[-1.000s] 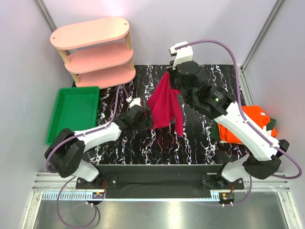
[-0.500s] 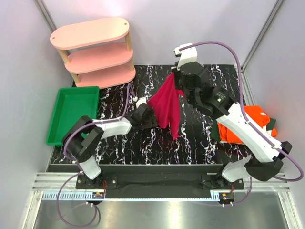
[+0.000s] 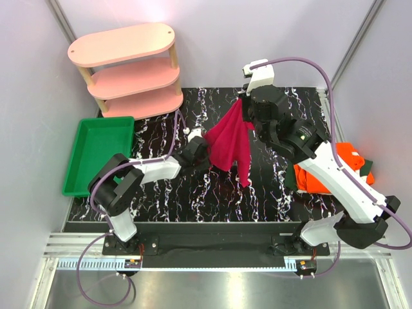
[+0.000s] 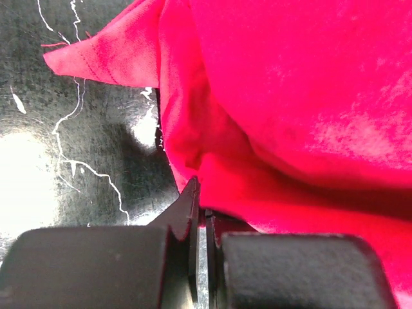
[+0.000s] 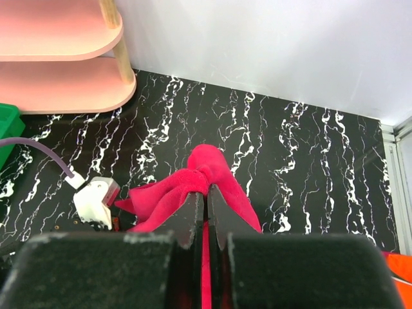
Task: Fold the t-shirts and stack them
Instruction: Flatten out the tshirt
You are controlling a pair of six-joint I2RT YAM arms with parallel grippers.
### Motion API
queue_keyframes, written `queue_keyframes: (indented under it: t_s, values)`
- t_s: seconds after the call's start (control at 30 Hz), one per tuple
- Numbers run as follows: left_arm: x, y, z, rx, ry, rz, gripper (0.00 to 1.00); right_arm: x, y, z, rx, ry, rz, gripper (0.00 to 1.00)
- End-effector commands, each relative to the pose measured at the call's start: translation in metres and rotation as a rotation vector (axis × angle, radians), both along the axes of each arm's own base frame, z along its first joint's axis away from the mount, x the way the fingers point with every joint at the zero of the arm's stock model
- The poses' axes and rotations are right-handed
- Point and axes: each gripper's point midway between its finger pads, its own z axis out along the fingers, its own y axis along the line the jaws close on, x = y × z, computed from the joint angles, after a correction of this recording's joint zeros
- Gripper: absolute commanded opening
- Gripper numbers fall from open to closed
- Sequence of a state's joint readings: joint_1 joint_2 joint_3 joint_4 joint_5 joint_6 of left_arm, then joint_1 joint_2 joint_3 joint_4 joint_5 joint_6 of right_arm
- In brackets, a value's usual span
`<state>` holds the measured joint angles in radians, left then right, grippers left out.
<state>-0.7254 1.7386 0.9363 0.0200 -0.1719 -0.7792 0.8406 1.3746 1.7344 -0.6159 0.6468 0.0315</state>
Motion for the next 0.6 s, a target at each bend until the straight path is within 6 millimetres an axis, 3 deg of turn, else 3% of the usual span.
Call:
queue_keyframes:
  t_s: [0.0, 0.1, 0.13, 0.17, 0.2, 0.23, 0.3, 0.33, 0.4, 0.43, 0.57]
  values:
    - [0.005, 0.001, 0.03, -0.026, -0.069, 0.009, 0.0, -0.001, -0.018, 0.026, 0.059, -0.065, -0.056, 0.0]
    - [0.002, 0.021, 0.082, 0.027, -0.133, 0.036, 0.0, 0.002, -0.035, 0.03, 0.051, -0.081, -0.124, 0.0]
    - [-0.001, 0.033, 0.128, 0.029, -0.186, 0.048, 0.0, 0.004, -0.042, 0.033, 0.044, -0.089, -0.143, 0.0]
    - [-0.002, 0.042, 0.155, 0.039, -0.229, 0.066, 0.0, 0.006, -0.053, 0.037, 0.043, -0.103, -0.184, 0.0]
    - [0.0, 0.059, 0.184, 0.068, -0.291, 0.121, 0.0, 0.009, -0.068, 0.049, 0.044, -0.14, -0.228, 0.0]
    - [-0.008, 0.078, 0.239, 0.065, -0.374, 0.145, 0.0, 0.009, -0.08, 0.058, 0.029, -0.164, -0.255, 0.0]
    - [-0.012, 0.114, 0.295, 0.102, -0.484, 0.251, 0.0, 0.006, -0.096, 0.079, 0.045, -0.225, -0.309, 0.0]
    - [-0.023, 0.135, 0.341, 0.101, -0.552, 0.281, 0.0, 0.006, -0.101, 0.084, 0.031, -0.237, -0.329, 0.0]
    - [-0.033, 0.162, 0.379, 0.126, -0.614, 0.356, 0.0, 0.004, -0.101, 0.092, 0.055, -0.253, -0.324, 0.0]
    - [-0.044, 0.176, 0.409, 0.104, -0.658, 0.374, 0.0, 0.004, -0.097, 0.094, 0.084, -0.257, -0.305, 0.0]
    - [-0.072, 0.207, 0.457, 0.037, -0.751, 0.424, 0.0, 0.0, -0.087, 0.114, 0.183, -0.285, -0.238, 0.0]
